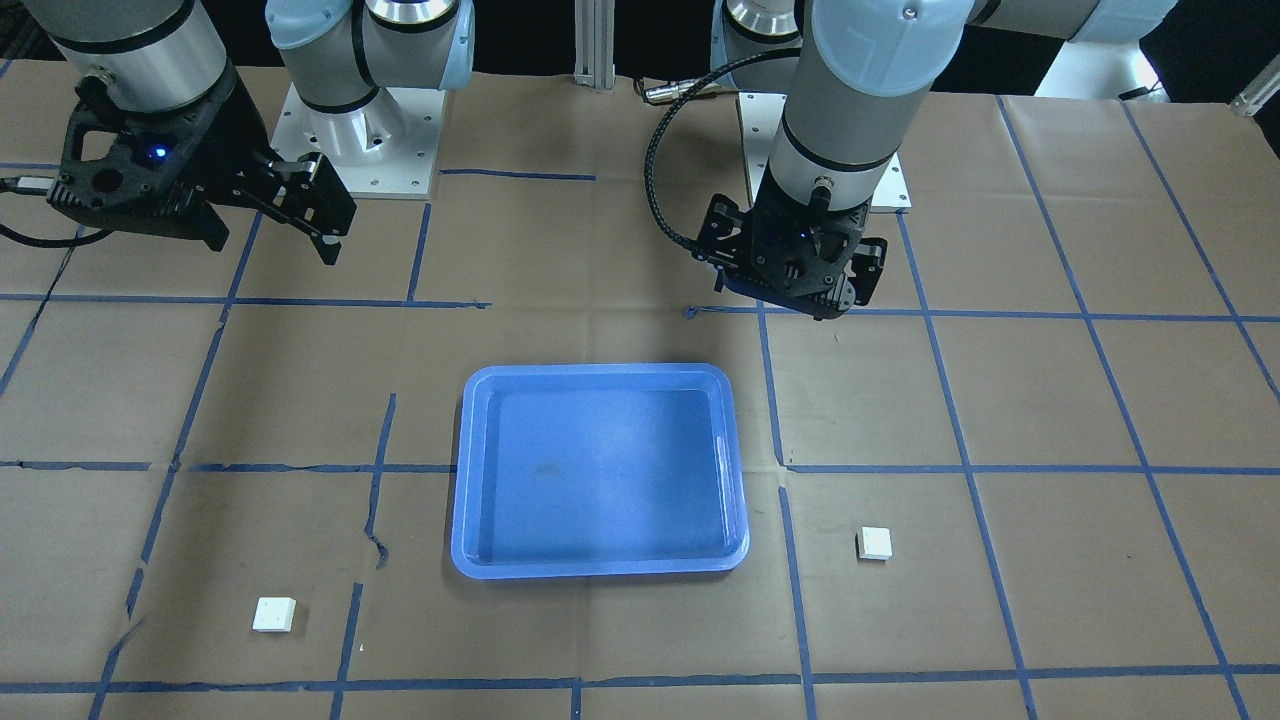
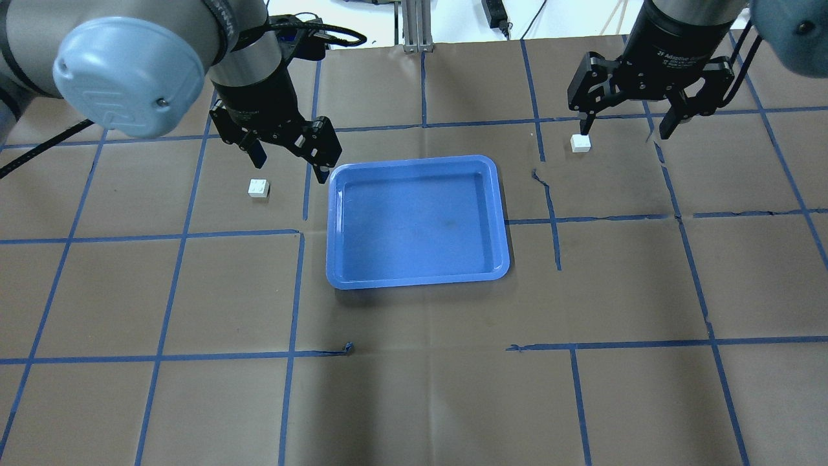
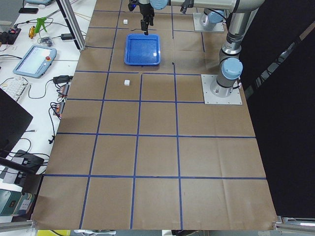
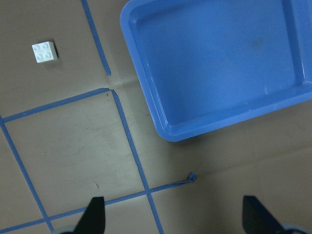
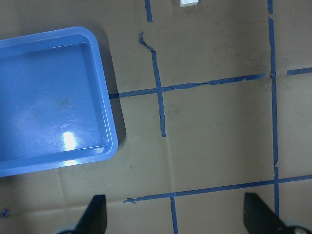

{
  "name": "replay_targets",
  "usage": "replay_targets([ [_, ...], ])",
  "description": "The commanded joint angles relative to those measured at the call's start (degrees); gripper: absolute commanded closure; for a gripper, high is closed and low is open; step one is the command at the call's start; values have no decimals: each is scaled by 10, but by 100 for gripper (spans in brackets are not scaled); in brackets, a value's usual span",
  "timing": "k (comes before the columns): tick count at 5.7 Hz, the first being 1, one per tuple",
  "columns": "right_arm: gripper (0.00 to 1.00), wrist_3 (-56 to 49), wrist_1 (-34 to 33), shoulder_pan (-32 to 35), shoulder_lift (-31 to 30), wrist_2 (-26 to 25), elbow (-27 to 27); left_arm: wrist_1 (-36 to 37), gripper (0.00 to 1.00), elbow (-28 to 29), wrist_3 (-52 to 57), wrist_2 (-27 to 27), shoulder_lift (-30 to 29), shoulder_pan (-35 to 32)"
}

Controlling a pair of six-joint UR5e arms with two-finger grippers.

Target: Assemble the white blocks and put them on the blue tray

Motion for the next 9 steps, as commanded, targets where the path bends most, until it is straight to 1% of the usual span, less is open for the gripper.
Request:
replay_targets([
  [1, 0, -24, -3, -1, 0, -2, -2, 40, 1, -8, 4, -7, -29, 44],
  [2, 0, -103, -5, -1, 0, -1, -7, 42, 1, -27, 6, -2, -43, 65],
  [3, 0, -195, -12, -1, 1, -1, -7, 86, 1, -31, 6, 1, -79, 96],
  [4, 0, -244, -18, -1, 4, -8, -4, 124, 1, -17, 6, 1, -118, 107],
  [5, 0, -290, -36, -1, 6, -6, -8, 196, 1, -17, 6, 5, -149, 115],
  [6, 0, -379, -46, -1, 7, -7, -5, 230, 1, -10, 37, 6, -192, 138],
  [7, 0, -478, -49, -3, 8, -3, -1, 272, 1, -12, 59, 4, -223, 152],
  [8, 0, -641, -89, -5, 27, -2, -1, 301, 1, -9, 66, 6, -249, 152],
  [9, 0, -781, -112, -7, 51, -1, -9, 303, 1, -16, 65, 6, -269, 152],
])
